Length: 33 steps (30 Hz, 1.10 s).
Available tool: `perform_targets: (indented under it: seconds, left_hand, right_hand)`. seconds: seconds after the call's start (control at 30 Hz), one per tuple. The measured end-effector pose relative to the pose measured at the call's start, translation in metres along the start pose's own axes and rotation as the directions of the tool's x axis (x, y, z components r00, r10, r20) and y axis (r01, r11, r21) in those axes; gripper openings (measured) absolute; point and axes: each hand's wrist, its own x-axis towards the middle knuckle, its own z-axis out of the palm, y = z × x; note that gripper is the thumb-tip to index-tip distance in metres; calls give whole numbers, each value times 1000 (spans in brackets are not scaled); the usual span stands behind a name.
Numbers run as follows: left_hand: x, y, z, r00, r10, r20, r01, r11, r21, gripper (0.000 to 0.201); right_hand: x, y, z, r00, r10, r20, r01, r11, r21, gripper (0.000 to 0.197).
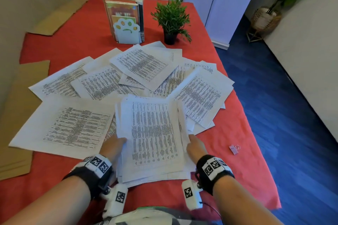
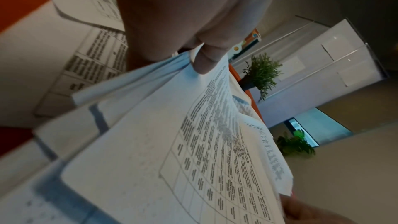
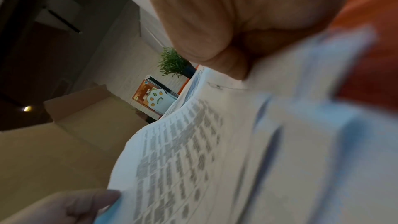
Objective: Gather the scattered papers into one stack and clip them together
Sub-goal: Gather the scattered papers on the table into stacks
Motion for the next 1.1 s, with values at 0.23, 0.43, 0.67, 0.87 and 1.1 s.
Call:
perform_targets:
  seconds: [0.23,0.43,0.67,0.87,1.1]
  left_hand:
    - [-10,1,14,994,45,97,-50,997,52,33]
    - [-19,0,-4,979,199,-30,-192,968,163,79]
    - [-11,-3,-45,949,208,-237,-207,978,27,46]
    - [4,-19,-68,933,159,-323,-196,977,-85,35]
    - [14,-37,-76,943,98,-318,-156,974,-164,44]
  right_hand:
    - [-6,-5,14,996,4,85,-35,929,368,42]
    - [-1,-11,12,966,-181,185,153,976,153,23]
    - [63,-20,-43,900,-54,-433,100,991,86,35]
    - [111,-18,-89,775,383,-502,-190,899,394,65]
    - [125,-45,-77,932,123,-340,-62,981,186,65]
